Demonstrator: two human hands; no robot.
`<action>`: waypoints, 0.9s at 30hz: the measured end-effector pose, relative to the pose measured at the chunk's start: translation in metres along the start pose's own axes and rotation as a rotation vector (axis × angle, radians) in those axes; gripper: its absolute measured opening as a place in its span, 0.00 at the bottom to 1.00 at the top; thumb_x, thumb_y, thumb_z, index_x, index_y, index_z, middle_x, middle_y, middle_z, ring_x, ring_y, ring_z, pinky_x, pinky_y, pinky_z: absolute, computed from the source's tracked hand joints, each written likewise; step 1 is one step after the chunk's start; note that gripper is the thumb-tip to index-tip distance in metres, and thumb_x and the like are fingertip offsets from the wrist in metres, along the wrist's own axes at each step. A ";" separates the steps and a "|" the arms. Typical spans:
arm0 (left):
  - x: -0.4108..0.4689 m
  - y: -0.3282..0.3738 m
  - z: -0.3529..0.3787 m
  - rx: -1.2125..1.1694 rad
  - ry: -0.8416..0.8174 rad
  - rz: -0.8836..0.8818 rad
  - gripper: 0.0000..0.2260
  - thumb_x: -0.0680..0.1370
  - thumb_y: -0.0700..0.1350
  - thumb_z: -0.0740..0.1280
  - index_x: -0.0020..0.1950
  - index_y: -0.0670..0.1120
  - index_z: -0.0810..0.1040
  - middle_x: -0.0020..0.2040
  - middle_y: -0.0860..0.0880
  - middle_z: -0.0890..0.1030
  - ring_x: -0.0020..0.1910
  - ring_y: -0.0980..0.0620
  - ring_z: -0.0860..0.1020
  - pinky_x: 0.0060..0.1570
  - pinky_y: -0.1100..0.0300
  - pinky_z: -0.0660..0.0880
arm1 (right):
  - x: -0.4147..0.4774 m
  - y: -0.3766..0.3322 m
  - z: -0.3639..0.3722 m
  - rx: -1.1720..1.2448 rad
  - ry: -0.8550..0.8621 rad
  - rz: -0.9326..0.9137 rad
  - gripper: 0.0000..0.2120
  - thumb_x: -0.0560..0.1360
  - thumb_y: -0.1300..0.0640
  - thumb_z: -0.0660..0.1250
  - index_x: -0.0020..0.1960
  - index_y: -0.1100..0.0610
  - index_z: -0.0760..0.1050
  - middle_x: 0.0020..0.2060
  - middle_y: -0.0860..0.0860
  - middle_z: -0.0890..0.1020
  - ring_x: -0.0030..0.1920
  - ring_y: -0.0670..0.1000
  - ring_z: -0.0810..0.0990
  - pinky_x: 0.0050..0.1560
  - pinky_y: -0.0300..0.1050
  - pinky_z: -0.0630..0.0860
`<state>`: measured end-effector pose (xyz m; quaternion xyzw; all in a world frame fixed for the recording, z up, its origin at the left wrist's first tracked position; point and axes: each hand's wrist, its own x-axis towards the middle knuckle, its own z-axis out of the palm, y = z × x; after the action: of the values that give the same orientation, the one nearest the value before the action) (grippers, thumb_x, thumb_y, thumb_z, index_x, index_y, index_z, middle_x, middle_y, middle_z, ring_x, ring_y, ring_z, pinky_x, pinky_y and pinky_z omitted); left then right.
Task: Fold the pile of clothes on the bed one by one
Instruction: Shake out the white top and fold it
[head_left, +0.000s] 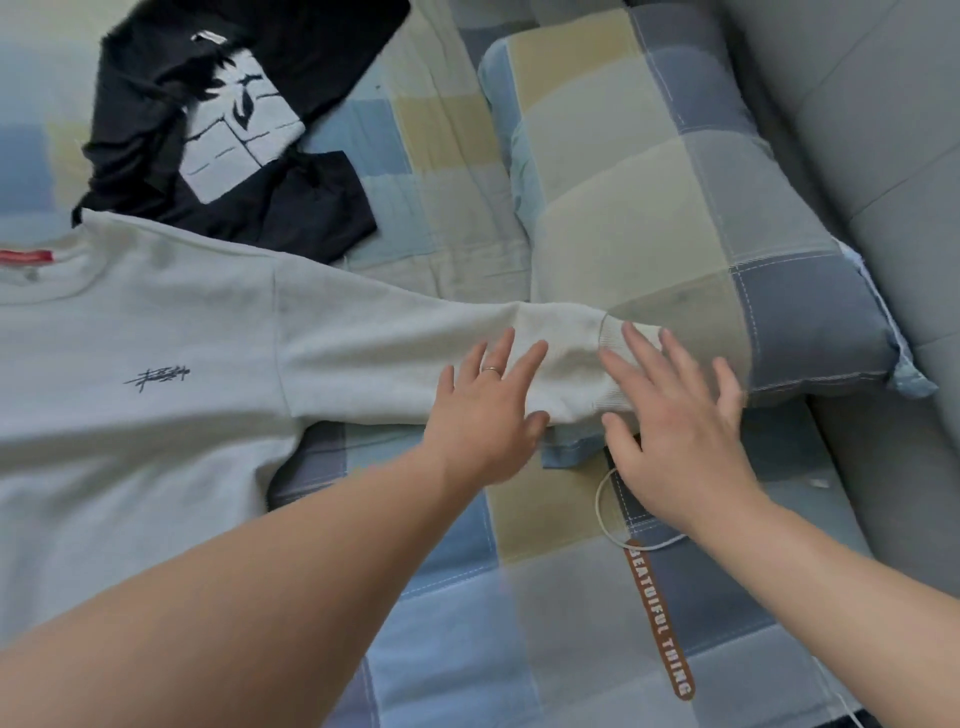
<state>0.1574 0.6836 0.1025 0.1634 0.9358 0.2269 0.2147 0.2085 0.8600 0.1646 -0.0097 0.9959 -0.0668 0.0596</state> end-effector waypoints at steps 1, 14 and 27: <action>-0.016 -0.015 -0.005 0.004 0.001 -0.012 0.32 0.82 0.56 0.60 0.82 0.59 0.46 0.83 0.49 0.44 0.82 0.44 0.45 0.78 0.41 0.50 | -0.005 -0.019 0.005 0.042 0.007 -0.017 0.26 0.75 0.53 0.60 0.73 0.48 0.69 0.79 0.48 0.63 0.79 0.54 0.56 0.74 0.66 0.49; -0.343 -0.309 0.004 0.153 -0.239 -0.339 0.33 0.81 0.60 0.61 0.82 0.58 0.48 0.83 0.50 0.42 0.82 0.43 0.43 0.78 0.46 0.48 | -0.142 -0.308 0.140 0.158 -0.661 -0.157 0.34 0.81 0.45 0.60 0.81 0.41 0.47 0.80 0.40 0.52 0.80 0.46 0.48 0.76 0.48 0.52; -0.511 -0.371 0.078 0.245 -0.213 -0.204 0.29 0.74 0.38 0.60 0.75 0.52 0.68 0.77 0.42 0.65 0.74 0.39 0.65 0.66 0.44 0.68 | -0.259 -0.354 0.217 -0.271 -0.663 -0.452 0.48 0.68 0.41 0.73 0.80 0.46 0.51 0.81 0.52 0.51 0.79 0.56 0.54 0.74 0.64 0.55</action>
<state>0.5543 0.1919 0.0233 0.1155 0.9401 0.0695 0.3130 0.4956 0.4875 0.0285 -0.2566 0.8954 0.0602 0.3589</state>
